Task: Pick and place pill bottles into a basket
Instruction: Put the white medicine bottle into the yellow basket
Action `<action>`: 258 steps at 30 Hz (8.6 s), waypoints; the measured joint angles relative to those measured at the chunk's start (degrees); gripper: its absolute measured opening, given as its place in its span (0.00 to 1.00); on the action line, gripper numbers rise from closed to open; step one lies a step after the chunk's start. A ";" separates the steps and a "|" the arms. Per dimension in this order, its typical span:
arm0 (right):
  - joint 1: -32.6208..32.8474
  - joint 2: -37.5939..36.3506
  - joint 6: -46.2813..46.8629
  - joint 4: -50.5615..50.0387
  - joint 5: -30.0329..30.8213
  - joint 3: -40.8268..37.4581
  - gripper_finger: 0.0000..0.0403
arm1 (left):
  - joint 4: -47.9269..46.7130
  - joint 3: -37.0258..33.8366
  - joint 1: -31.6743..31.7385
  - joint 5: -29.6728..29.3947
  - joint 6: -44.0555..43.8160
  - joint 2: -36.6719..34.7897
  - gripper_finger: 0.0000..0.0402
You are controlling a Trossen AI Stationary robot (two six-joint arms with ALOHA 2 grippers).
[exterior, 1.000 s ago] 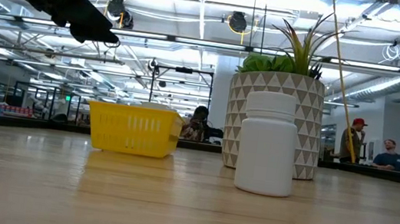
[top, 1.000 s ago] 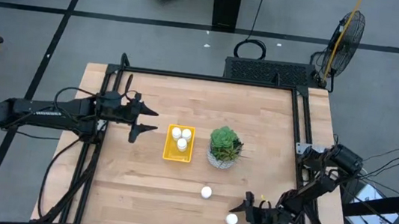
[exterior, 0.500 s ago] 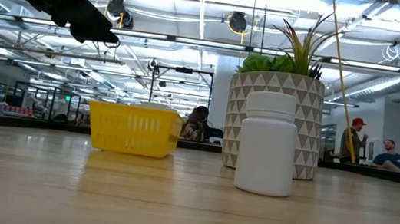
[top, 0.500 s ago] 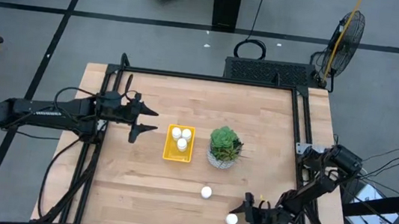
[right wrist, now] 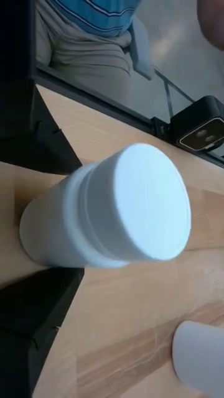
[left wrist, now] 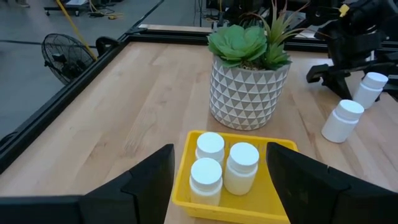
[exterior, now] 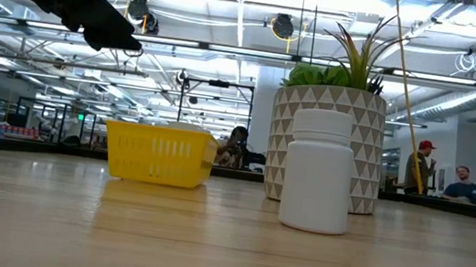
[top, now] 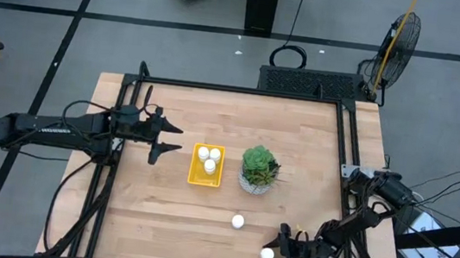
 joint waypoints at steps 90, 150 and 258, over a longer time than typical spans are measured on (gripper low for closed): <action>-67.84 -22.67 -56.63 -41.91 -57.42 32.04 0.39 | -46.63 64.73 -7.09 -2.90 9.13 44.76 0.64; -66.90 -14.08 -53.01 -36.24 -61.90 32.00 0.41 | -47.95 69.35 -8.03 -4.43 12.77 53.83 0.64; -67.51 -18.81 -55.92 -47.47 -59.81 32.02 0.70 | -52.12 72.30 -9.77 -3.45 12.01 56.89 0.40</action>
